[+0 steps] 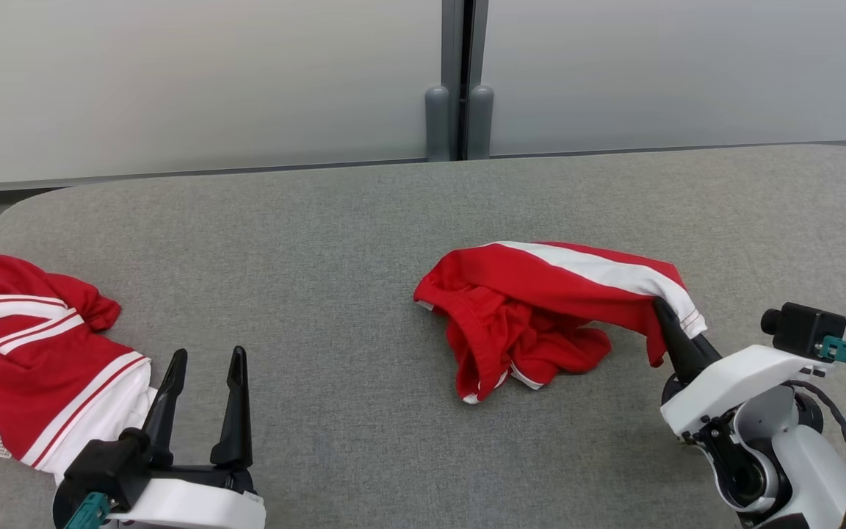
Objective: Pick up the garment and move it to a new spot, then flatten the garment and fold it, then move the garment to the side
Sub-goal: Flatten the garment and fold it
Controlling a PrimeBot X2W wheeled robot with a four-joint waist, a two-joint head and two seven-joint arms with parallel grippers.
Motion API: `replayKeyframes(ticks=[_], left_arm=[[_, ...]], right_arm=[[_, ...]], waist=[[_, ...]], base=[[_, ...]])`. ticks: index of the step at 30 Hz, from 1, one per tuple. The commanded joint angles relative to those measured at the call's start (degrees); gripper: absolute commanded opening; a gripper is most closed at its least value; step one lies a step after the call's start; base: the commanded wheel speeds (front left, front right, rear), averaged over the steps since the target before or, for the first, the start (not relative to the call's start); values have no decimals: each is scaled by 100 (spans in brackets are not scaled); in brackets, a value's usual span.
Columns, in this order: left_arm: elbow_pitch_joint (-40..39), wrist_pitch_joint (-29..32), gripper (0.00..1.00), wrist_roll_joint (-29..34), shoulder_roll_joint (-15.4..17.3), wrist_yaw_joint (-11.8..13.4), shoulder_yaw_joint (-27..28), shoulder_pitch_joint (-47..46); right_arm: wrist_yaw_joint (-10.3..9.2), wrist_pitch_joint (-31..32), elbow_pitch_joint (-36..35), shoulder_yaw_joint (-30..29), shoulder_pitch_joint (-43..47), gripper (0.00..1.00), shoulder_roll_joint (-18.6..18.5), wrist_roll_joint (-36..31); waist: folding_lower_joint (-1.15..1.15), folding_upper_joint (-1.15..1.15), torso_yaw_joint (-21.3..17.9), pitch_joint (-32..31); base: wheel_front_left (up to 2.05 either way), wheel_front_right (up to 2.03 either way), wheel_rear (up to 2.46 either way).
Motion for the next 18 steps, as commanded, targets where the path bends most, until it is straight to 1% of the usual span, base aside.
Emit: replayKeyframes(ticks=[1, 3, 6, 8, 10, 11, 13, 17, 18], left_arm=[[35, -1, 100, 68, 23, -32, 20, -42], [69, -1, 100, 80, 26, -48, 3, -67], [115, -1, 100, 84, 36, -83, -21, -116], [134, -1, 100, 87, 53, -98, -28, -158], [148, -1, 100, 93, 70, -98, -30, -172], [148, -1, 100, 93, 70, -98, -30, -172], [166, -1, 100, 99, 94, -91, -30, -167], [197, 20, 100, 89, 122, -85, -58, -214], [203, 32, 100, 88, 127, -87, -66, -228]], right_arm=[[13, 219, -281, -72, 162, 0, -49, 108], [13, 571, -654, -56, 300, 0, -208, 264], [11, 1159, -1191, 194, 593, 0, -609, 497], [11, 1465, -1372, 203, 794, 0, -890, 635], [12, 1676, -1417, 117, 940, 0, -1125, 680], [12, 1676, -1417, 117, 940, 0, -1125, 680], [12, 1830, -1359, 13, 1045, 0, -1293, 657], [11, 2134, -1047, -54, 1147, 0, -1591, 409], [11, 2190, -962, -74, 1150, 0, -1604, 389]], waist=[[0, 0, -64, 26], [0, 0, -94, 44], [0, 0, -110, 66], [0, 0, -111, 81], [0, 0, -110, 91], [0, 0, -110, 91], [0, 0, -109, 107], [0, 0, -79, 131], [0, 0, -67, 137]], base=[[0, 0, 0], [0, 0, 0], [0, 0, 0], [0, 0, 0], [0, 0, 0], [0, 0, 0], [0, 0, 0], [0, 0, 0], [0, 0, 0]])
